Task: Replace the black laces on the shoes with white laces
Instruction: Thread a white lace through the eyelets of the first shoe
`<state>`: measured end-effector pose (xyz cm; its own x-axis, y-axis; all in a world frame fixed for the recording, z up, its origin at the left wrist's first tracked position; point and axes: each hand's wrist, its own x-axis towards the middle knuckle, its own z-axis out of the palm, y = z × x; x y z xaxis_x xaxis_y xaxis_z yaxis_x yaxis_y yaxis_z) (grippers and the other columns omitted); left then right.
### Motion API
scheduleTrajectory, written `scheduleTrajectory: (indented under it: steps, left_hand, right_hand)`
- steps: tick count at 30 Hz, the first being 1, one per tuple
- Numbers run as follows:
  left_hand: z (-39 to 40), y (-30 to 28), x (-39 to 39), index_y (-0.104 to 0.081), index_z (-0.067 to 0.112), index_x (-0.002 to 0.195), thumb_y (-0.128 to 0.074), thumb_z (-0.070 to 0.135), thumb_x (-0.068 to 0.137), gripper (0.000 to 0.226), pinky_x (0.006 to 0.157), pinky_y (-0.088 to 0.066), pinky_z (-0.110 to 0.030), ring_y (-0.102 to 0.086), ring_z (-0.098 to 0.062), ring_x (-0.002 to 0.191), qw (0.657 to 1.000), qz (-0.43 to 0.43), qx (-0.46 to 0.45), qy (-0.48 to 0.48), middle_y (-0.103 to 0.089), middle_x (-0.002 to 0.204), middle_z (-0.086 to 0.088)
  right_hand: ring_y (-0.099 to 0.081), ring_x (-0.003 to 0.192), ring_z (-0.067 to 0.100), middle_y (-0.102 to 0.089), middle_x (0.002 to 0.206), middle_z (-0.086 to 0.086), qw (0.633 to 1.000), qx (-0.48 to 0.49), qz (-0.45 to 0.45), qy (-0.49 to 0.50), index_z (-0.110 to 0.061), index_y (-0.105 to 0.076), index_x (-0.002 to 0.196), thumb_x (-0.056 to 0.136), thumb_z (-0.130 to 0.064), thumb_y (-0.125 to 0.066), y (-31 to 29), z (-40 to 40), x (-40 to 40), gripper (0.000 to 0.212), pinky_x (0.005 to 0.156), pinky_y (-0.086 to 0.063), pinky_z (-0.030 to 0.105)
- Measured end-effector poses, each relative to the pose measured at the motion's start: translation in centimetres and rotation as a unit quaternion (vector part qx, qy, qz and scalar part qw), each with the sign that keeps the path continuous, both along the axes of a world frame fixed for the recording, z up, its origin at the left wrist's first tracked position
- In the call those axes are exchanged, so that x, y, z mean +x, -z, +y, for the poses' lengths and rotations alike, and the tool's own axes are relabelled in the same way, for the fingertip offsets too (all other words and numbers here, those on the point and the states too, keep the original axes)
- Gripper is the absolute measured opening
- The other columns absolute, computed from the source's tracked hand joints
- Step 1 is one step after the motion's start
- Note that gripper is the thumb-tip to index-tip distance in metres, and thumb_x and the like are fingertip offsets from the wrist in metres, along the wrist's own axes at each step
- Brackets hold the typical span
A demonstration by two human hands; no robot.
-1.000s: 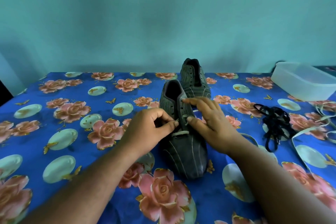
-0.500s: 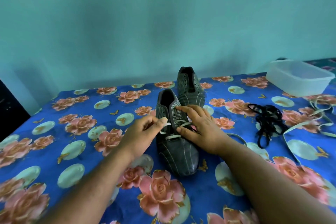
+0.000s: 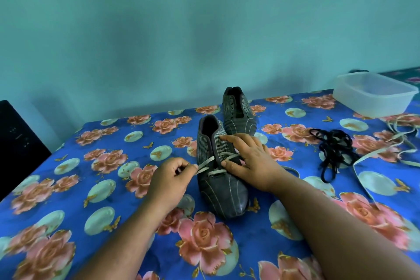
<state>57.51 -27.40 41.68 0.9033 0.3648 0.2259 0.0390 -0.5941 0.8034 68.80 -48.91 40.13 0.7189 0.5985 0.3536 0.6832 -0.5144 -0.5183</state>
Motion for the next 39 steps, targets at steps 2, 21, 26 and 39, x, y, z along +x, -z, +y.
scheduleTrajectory:
  steps: [2,21,26,39]
  left_hand:
    - [-0.7,-0.8,0.4,-0.057,0.019,0.07,-0.062,0.044,0.098,0.038,0.059,-0.036,-0.032,-0.037,-0.004,0.05,0.999,-0.011,-0.041,0.012,-0.043,0.05,0.014]
    - [-0.7,-0.5,0.0,-0.065,0.022,0.083,-0.056,0.063,0.093,0.043,0.07,-0.045,-0.035,-0.061,-0.013,0.077,0.998,-0.036,0.015,-0.046,-0.064,0.076,0.009]
    - [-1.8,-0.6,1.5,-0.065,0.026,0.079,-0.058,0.067,0.088,0.043,0.075,-0.054,-0.045,-0.064,-0.022,0.081,0.998,-0.007,0.067,0.01,-0.059,0.072,0.008]
    - [3.4,1.4,-1.8,-0.07,0.025,0.083,-0.056,0.059,0.095,0.038,0.08,-0.048,-0.041,-0.062,-0.019,0.087,0.977,0.027,0.191,-0.093,-0.067,0.087,0.007]
  right_hand:
    - [-0.03,0.136,0.013,-0.037,0.144,-0.014,1.0,0.0,-0.004,0.001,-0.049,-0.028,0.151,0.089,-0.073,-0.043,0.1,0.0,0.0,0.068,0.113,-0.03,0.049]
    - [-0.033,0.138,0.017,-0.041,0.147,-0.011,0.999,-0.016,-0.024,0.015,-0.046,-0.031,0.153,0.086,-0.077,-0.037,-0.1,-0.1,-0.1,0.074,0.112,-0.029,0.047]
    - [-0.033,0.138,0.017,-0.041,0.147,-0.01,0.999,-0.021,-0.037,0.021,-0.044,-0.032,0.153,0.088,-0.073,-0.041,-0.2,0.0,-0.1,0.072,0.106,-0.025,0.038]
    - [-0.034,0.137,0.018,-0.044,0.144,-0.01,0.999,-0.013,-0.049,0.019,-0.042,-0.036,0.152,0.093,-0.064,-0.053,-0.3,-0.1,0.1,0.066,0.107,-0.021,0.037]
